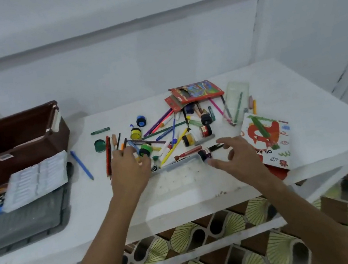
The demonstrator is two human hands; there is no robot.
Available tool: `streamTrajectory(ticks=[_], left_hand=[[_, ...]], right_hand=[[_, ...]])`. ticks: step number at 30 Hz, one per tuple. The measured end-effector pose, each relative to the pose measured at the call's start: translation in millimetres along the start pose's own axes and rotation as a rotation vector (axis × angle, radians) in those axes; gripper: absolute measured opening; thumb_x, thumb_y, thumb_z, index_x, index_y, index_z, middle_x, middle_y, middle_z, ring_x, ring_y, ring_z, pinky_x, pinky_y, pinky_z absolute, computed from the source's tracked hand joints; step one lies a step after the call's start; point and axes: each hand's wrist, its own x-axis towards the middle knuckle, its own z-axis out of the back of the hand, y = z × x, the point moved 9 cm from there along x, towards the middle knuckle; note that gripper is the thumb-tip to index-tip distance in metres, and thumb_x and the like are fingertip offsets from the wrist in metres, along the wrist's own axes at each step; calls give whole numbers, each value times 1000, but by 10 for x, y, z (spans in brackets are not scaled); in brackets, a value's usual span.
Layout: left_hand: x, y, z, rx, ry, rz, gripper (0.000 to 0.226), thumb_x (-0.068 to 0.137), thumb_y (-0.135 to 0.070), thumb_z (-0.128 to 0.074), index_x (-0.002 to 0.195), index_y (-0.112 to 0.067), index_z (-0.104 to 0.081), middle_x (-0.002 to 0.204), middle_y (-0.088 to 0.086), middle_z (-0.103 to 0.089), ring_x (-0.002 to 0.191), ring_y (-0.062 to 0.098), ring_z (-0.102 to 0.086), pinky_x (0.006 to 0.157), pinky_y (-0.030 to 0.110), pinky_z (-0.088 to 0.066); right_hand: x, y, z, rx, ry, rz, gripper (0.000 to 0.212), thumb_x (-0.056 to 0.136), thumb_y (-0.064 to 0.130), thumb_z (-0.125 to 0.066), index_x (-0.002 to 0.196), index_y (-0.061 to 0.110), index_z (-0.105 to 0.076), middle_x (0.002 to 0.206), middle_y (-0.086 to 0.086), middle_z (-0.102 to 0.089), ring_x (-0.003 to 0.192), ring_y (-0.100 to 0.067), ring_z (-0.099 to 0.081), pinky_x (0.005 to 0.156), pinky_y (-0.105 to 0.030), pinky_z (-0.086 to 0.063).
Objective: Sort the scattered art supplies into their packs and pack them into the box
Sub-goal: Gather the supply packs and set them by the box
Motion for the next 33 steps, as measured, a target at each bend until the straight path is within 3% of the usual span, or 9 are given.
streamTrajectory(ticks=[3,8,10,12,16,20,24,28,33], left_hand=[[201,-526,-305,-61,132,-161,35,88,-31,-58,118,-12,-59,117,9,-52,101,21,-52,79,27,-40],[264,-1507,-855,-108,294,-425,25,88,-25,-57,107,-10,-63,104,6,-57,90,21,-56,73,29,-42],[304,-1840,-1094,-138,345,-492,21,86,-22,-56,96,-6,-63,93,7,-61,86,24,-60,69,32,-47],[364,-2101,-1337,-143,408,-502,26,87,-25,-56,103,-6,-62,98,11,-62,92,27,-60,76,35,-50],[505,-2456,-1713,-78,486,-450,41,92,-31,-53,125,-6,-50,121,15,-57,110,29,-54,87,35,-46],[610,-2544,-2032,43,579,-384,48,95,-38,-49,125,0,-47,121,18,-57,110,33,-55,82,36,-46],[617,-2552,-2172,46,646,-321,30,90,-26,-58,101,2,-58,98,16,-64,91,30,-62,63,30,-47],[609,-2457,-2224,-107,710,-128,26,88,-20,-65,75,-8,-47,80,11,-58,63,22,-56,55,31,-50],[548,-2385,-2142,-475,783,142,35,84,-19,-72,106,3,-56,93,13,-58,66,17,-53,53,26,-52]], right_hand=[[99,-221,320,-32,-81,-80,55,76,34,-77,125,18,-57,112,-4,-51,79,-9,-51,65,-14,-38],[58,-800,894,-232,-196,-345,59,79,38,-71,129,12,-53,122,-14,-54,117,-31,-46,102,-42,-36],[-12,-1045,1042,-248,-195,-532,71,80,44,-69,136,9,-43,129,-20,-45,122,-36,-40,104,-43,-31],[-55,-1271,1062,-194,-151,-666,82,75,53,-71,134,5,-40,130,-21,-43,121,-37,-43,101,-45,-36],[-29,-1468,1031,-65,-135,-728,70,69,59,-73,110,5,-55,112,-15,-60,96,-27,-61,76,-37,-53],[22,-1469,1000,-14,-129,-717,43,79,42,-72,97,5,-60,98,-9,-66,82,-21,-64,56,-23,-47],[25,-1483,1013,124,-197,-708,32,81,30,-73,99,10,-57,98,-6,-68,81,-20,-68,57,-22,-50],[-6,-1534,1085,257,-280,-723,37,85,19,-68,113,13,-45,103,-7,-62,74,-16,-65,55,-25,-51],[-28,-1634,1159,535,-298,-769,45,86,10,-67,126,7,-46,113,-17,-64,91,-27,-68,74,-40,-57]])
